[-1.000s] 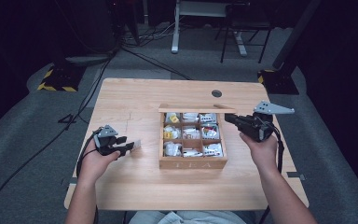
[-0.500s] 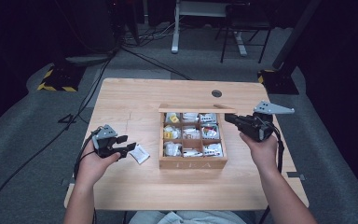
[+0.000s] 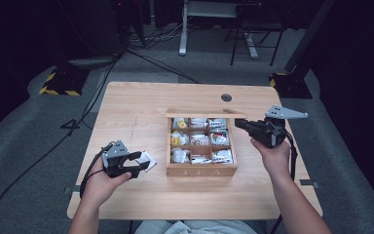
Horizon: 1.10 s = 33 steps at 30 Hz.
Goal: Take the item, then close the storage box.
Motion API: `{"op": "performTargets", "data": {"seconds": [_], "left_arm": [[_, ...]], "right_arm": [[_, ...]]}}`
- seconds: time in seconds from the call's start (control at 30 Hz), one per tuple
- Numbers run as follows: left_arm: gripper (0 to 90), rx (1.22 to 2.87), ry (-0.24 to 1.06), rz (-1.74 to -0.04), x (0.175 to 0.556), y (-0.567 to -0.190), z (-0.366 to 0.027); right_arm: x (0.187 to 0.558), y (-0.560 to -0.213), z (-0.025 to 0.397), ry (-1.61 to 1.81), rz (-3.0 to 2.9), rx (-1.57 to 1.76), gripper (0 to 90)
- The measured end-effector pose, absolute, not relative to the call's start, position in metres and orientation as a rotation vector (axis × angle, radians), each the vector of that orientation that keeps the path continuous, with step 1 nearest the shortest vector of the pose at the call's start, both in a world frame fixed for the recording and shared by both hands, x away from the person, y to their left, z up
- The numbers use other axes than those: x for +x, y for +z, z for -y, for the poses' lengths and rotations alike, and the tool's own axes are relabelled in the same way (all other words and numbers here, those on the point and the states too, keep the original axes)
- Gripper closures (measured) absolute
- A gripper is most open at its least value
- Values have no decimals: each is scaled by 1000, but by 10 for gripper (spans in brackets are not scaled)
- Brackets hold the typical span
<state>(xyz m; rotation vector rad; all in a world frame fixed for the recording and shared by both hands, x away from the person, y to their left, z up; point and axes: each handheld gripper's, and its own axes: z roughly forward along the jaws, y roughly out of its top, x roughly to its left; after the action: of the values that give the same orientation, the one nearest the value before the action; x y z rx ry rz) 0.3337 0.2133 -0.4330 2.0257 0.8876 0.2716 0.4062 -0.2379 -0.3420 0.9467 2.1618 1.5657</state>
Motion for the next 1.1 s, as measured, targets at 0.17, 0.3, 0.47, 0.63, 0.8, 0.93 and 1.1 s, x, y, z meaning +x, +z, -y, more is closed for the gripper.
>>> {"op": "performTargets", "data": {"seconds": [0.17,0.3,0.47,0.63,0.8,0.93,1.1], "left_arm": [[470,2051,278,-892,326,-434,-215],[459,2077,289,-962,324,-444,-226],[445,2097,304,-1065,328,-457,-240],[440,2121,323,-1147,333,-471,-253],[420,2131,332,-1205,336,-481,-261],[407,2157,368,-1227,338,-487,-265],[397,2146,368,-1223,339,-490,-268]], "right_arm": [[406,-342,238,1565,-2166,945,899],[405,-343,238,1558,-2179,946,899],[403,-343,239,1547,-2191,944,898],[402,-342,239,1542,-2194,949,898],[401,-343,239,1533,-2205,943,898],[399,-343,240,1518,-2207,942,898],[397,-343,242,1496,-2209,948,898]]}}
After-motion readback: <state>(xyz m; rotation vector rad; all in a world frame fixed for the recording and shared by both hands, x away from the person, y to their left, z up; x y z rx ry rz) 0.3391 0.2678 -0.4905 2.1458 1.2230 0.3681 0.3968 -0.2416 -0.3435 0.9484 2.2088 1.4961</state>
